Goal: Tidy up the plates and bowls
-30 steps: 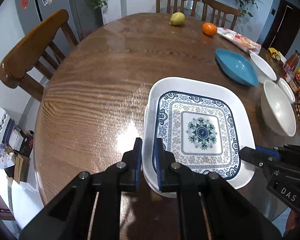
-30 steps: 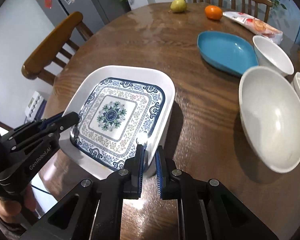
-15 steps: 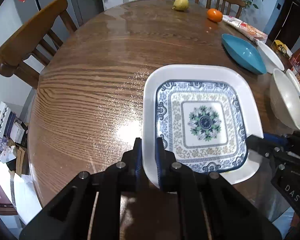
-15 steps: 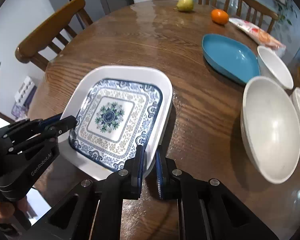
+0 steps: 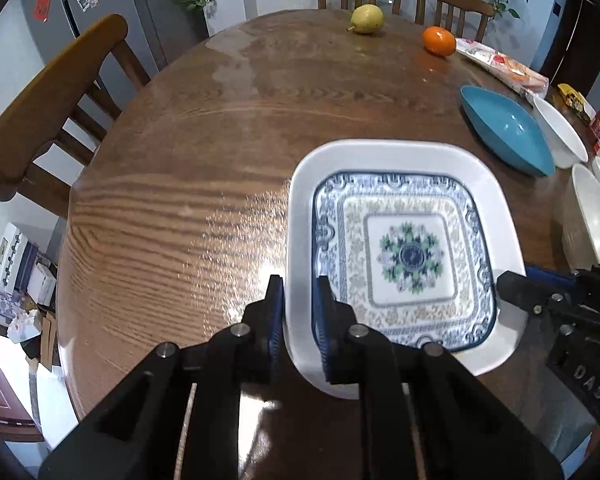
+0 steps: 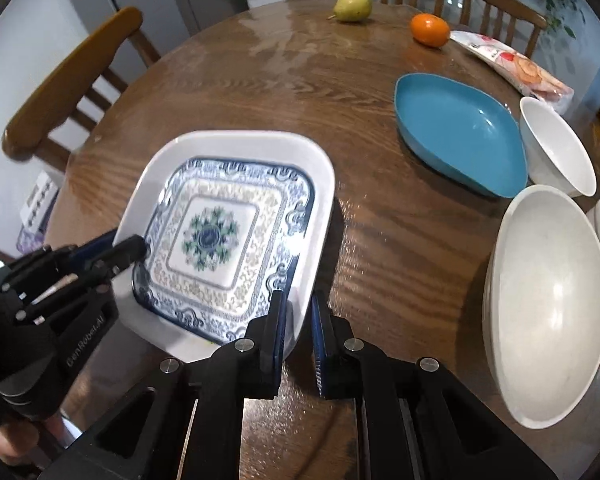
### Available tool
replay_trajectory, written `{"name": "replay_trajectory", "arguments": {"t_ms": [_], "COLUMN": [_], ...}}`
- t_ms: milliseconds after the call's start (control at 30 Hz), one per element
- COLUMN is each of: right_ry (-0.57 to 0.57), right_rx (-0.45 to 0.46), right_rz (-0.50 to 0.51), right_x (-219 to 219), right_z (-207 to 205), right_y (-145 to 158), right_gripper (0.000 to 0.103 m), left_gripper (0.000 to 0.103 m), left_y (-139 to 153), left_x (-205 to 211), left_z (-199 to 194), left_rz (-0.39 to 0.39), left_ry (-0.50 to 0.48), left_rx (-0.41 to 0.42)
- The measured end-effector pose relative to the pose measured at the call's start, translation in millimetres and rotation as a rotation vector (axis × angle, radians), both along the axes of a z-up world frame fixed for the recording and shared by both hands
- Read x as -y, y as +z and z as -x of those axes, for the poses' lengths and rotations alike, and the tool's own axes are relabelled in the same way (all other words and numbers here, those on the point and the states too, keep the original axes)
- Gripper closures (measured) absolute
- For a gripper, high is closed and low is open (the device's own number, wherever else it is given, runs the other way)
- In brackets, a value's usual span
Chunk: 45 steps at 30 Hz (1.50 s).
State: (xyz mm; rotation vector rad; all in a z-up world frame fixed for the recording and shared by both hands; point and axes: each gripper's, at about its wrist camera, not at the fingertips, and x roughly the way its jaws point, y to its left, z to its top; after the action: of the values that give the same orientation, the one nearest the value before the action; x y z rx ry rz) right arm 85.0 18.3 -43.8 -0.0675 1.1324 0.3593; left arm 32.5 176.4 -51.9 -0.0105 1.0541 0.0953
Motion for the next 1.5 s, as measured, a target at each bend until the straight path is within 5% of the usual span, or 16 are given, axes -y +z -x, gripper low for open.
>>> {"name": "replay_trajectory", "arguments": {"t_ms": [100, 267, 367, 567, 733, 1500], "right_ry": [-0.003, -0.011, -0.01, -0.04, -0.072, -0.295], "right_rx": [0.038, 0.076, 0.098, 0.135, 0.165, 0.189], "right_rz": [-0.02, -0.044, -0.07, -0.124, -0.154, -0.183], "right_x": [3, 8, 12, 25, 39, 144], "right_z": [1, 7, 14, 28, 33, 26], "right_y": [11, 26, 34, 43, 51, 66], "right_gripper": [0.09, 0.09, 0.089, 0.057, 0.055, 0.052], "left_gripper": [0.086, 0.037, 0.029, 0.015, 0.003, 0.001], "left_y": [7, 18, 24, 36, 45, 62], "left_x": [-1, -3, 0, 10, 21, 74], "left_z": [2, 6, 11, 18, 19, -16], "left_rz": [-0.001, 0.023, 0.023, 0.02, 0.016, 0.118], "left_ry": [0.001, 0.008, 0.003, -0.02, -0.041, -0.144], "left_rx": [0.024, 0.058, 0.069, 0.089, 0.111, 0.12]}}
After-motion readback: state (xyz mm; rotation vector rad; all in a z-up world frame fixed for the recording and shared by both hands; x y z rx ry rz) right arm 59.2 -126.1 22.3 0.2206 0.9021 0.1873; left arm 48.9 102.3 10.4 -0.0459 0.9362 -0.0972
